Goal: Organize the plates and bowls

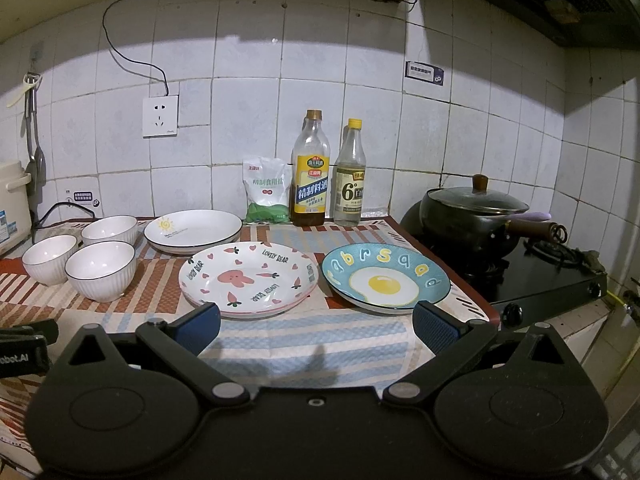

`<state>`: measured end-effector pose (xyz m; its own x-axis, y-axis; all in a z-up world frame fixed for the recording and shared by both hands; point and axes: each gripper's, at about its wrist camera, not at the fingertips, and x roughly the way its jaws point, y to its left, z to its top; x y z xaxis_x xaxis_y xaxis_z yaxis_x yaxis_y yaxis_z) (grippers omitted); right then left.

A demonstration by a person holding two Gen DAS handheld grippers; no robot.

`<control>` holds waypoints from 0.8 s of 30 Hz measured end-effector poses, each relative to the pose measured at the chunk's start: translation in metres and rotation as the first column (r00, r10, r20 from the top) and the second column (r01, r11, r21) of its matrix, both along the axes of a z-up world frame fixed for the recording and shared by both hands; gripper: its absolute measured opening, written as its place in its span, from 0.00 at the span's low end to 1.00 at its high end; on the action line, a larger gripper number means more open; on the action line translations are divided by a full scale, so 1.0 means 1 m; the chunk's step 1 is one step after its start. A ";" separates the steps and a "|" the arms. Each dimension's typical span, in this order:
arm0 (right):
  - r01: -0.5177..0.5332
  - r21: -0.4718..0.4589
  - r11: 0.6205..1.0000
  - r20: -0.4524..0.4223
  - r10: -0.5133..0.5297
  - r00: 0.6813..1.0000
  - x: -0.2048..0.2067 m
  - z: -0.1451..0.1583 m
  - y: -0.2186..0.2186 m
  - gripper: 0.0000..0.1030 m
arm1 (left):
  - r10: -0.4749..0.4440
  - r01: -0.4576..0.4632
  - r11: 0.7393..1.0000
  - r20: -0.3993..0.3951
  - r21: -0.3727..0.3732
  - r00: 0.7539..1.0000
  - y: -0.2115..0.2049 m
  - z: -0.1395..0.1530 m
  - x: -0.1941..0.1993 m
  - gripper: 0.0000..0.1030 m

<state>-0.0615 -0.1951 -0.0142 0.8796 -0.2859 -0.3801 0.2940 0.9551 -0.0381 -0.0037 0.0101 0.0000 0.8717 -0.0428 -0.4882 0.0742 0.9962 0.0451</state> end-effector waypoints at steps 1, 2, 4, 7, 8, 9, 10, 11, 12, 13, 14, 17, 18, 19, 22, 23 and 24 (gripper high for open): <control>0.001 -0.001 1.000 0.000 -0.001 1.000 0.000 0.000 0.000 1.00 | 0.000 0.000 1.000 0.003 -0.005 1.000 0.000 0.000 -0.001 1.00; 0.000 -0.001 1.000 0.000 0.000 1.000 0.000 0.000 0.000 1.00 | -0.001 0.001 1.000 0.005 -0.012 1.000 0.001 0.000 -0.001 1.00; 0.000 -0.001 1.000 -0.001 0.000 1.000 0.000 0.000 0.000 1.00 | 0.001 -0.001 1.000 0.011 -0.023 1.000 0.002 0.001 -0.002 1.00; -0.001 -0.001 1.000 -0.001 0.001 1.000 0.000 -0.001 0.000 1.00 | 0.021 -0.020 0.999 0.027 -0.025 0.999 0.003 0.001 -0.002 1.00; -0.001 -0.001 1.000 -0.001 0.001 1.000 0.000 -0.001 0.000 1.00 | 0.027 -0.027 1.000 0.034 -0.016 0.999 0.003 0.001 -0.001 1.00; -0.001 -0.002 1.000 -0.001 0.001 1.000 0.001 -0.001 0.000 1.00 | 0.031 -0.031 1.000 0.038 -0.006 0.999 0.002 0.001 -0.001 1.00; 0.000 -0.001 1.000 -0.001 0.000 1.000 0.001 -0.001 0.000 1.00 | 0.032 -0.032 0.999 0.040 0.005 0.999 0.002 0.001 -0.001 1.00; 0.000 -0.001 1.000 -0.001 0.000 1.000 0.001 -0.001 0.000 1.00 | 0.031 -0.032 0.999 0.036 0.014 0.999 0.001 0.000 -0.001 1.00; 0.000 -0.001 1.000 -0.001 0.000 1.000 0.001 -0.001 0.000 1.00 | 0.028 -0.029 0.999 0.031 0.019 0.999 0.000 0.000 0.000 1.00; 0.000 -0.001 1.000 -0.001 0.000 1.000 0.001 -0.001 0.001 1.00 | 0.025 -0.025 0.999 0.028 0.020 0.999 0.001 -0.001 0.000 1.00; 0.000 -0.001 1.000 -0.001 0.000 1.000 0.001 -0.002 0.001 1.00 | 0.023 -0.023 0.999 0.026 0.023 0.999 0.000 -0.001 0.001 1.00; -0.004 -0.001 1.000 -0.001 0.004 1.000 0.000 -0.003 0.001 1.00 | 0.022 -0.023 0.999 0.024 0.038 0.999 0.000 -0.003 0.000 1.00; -0.007 -0.005 1.000 -0.001 0.007 1.000 0.002 -0.008 0.004 1.00 | 0.021 -0.022 0.999 0.024 0.042 0.999 -0.001 -0.003 0.001 1.00; -0.008 -0.005 1.000 0.000 0.008 1.000 0.002 -0.009 0.004 1.00 | 0.021 -0.022 0.999 0.023 0.045 1.000 -0.001 -0.003 0.001 1.00; -0.019 -0.001 1.000 0.007 0.019 1.000 0.001 -0.010 0.005 1.00 | 0.020 -0.021 0.999 0.023 0.044 1.000 -0.001 -0.002 0.001 1.00; -0.025 0.001 1.000 0.009 0.025 1.000 0.001 -0.010 0.005 1.00 | 0.018 -0.019 0.999 0.025 0.042 1.000 -0.001 -0.002 0.001 1.00; -0.028 0.004 1.000 0.009 0.028 1.000 0.002 -0.008 0.004 1.00 | 0.015 -0.016 0.999 0.031 0.036 0.999 -0.001 -0.002 0.000 1.00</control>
